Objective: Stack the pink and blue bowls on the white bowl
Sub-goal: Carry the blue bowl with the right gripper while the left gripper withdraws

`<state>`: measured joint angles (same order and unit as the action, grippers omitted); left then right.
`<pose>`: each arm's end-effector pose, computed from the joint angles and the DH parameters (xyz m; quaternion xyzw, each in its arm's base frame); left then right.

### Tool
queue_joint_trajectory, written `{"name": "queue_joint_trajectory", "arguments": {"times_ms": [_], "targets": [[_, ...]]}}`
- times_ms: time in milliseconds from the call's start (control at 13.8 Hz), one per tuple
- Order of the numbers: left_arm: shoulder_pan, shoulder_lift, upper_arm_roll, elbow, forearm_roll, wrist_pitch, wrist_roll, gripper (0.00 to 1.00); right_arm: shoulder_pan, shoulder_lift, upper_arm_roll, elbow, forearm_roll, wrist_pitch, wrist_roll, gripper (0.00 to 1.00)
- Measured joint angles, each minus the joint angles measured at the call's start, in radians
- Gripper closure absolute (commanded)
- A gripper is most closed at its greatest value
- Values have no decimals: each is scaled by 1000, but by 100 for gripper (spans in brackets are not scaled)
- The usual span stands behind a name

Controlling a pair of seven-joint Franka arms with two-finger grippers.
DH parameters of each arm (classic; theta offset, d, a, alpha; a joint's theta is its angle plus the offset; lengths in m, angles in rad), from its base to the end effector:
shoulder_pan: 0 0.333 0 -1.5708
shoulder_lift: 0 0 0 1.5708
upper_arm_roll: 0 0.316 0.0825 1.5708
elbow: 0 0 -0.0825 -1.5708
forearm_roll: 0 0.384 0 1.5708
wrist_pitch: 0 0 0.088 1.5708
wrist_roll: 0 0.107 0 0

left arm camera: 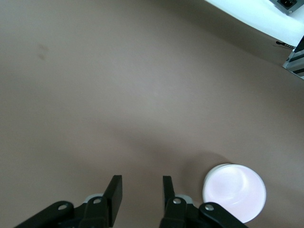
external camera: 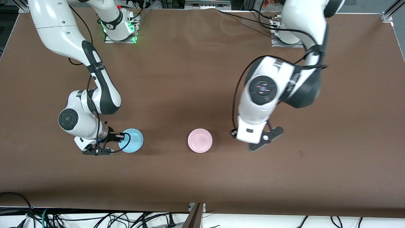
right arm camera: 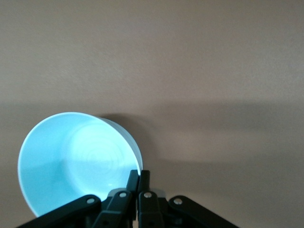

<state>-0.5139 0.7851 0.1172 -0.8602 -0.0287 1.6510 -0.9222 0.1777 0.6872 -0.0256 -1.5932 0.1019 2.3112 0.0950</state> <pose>0.6845 -0.3282 0.4474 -0.9694 -0.2440 -0.0205 0.0182 0.6919 0.1105 0.2333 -0.9994 0.0022 -0.0118 0.0318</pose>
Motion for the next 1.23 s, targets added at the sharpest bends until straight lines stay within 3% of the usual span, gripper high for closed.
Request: {"name": "queue_joint_trajectory", "arguments": {"times_ms": [362,870,1232], "targets": [[117,-74,0,-1,-4,-96,328,56,52,-9,5,136,13,-150,120,100],[230,-112,1,-2,-5,-133,655,51,216,-1,14,218,52,-159,438,100],[287,-139,1,-25,-5,-145,764,52,325,99,27,362,53,-149,723,100]]}}
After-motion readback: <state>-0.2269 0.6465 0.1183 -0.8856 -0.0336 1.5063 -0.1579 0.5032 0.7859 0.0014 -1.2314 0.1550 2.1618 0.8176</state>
